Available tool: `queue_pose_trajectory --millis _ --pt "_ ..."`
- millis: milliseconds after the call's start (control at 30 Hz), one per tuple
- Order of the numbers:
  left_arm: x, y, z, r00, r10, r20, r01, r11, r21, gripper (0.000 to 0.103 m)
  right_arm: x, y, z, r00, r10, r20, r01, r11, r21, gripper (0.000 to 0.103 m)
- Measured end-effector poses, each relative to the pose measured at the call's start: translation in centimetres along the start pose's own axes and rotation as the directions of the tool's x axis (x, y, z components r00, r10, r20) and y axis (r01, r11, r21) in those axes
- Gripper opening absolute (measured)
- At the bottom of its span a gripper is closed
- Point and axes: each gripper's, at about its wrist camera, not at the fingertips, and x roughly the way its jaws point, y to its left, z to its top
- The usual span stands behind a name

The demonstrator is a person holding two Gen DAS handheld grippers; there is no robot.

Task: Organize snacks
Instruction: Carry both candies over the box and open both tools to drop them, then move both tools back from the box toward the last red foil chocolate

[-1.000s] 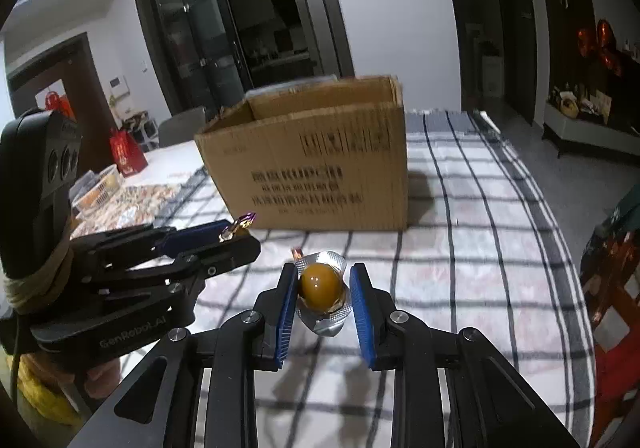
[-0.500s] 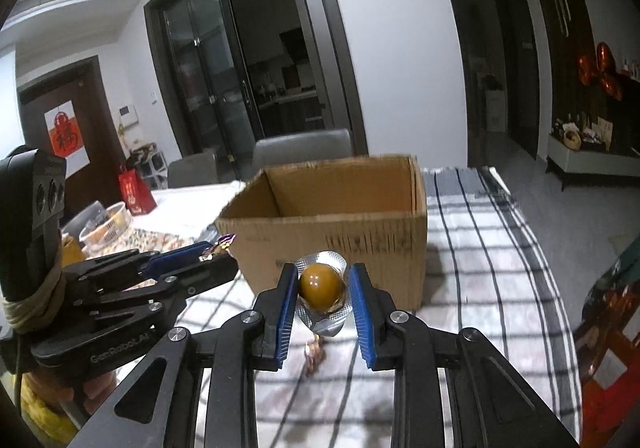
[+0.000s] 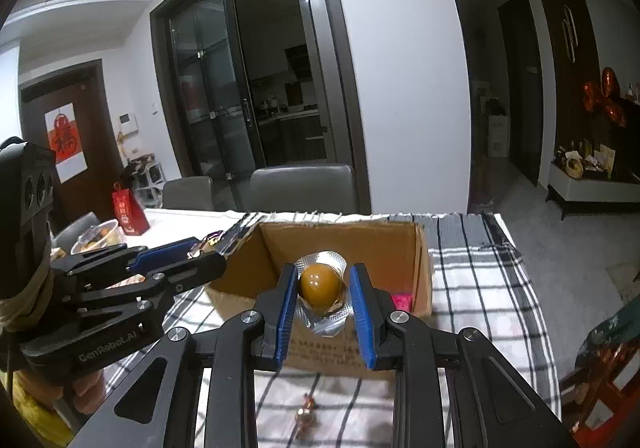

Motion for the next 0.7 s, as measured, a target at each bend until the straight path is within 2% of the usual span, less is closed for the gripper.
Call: queue_pose_trajectory --millis 300,333,367,400,433,500,700 --pt "3.5 1.5 1.8 0.999 0.019 -0.040 -0.019 1.000 -0.020 0.031 3.1 -0.9 2.0 0.999 -0.039 -0.025 0.039 0.999 0.000 0.028" --pt "3.7 1.6 2.0 0.999 0.028 -0.041 -0.028 0.999 -0.021 0.036 3.5 -1.1 2.3 0.998 -0.042 -0.036 0.042 0.999 0.000 0.029" --pt "3.9 1.6 2.1 0.998 0.039 -0.044 -0.040 0.999 -0.022 0.048 3.8 -1.1 2.4 0.998 -0.045 -0.043 0.045 0.999 0.003 0.034" --pt "3.9 1.7 2.1 0.998 0.045 -0.044 -0.046 0.999 -0.027 0.054 4.0 -1.2 2.5 0.997 -0.053 -0.053 0.053 0.999 0.008 0.042" --pt "3.7 1.7 2.0 0.998 0.045 -0.040 -0.046 0.998 -0.032 0.058 4.0 -1.2 2.5 0.997 -0.061 -0.051 0.061 0.998 0.012 0.055" --pt "3.5 1.8 1.8 0.998 0.049 -0.036 -0.050 0.998 -0.033 0.059 3.7 -1.1 2.3 0.997 -0.072 -0.036 0.072 0.997 0.003 0.056" --pt "1.8 1.3 0.8 0.994 0.102 -0.026 -0.103 0.995 -0.013 0.072 2.8 -0.9 1.1 0.996 -0.069 -0.052 0.070 0.997 0.015 0.056"
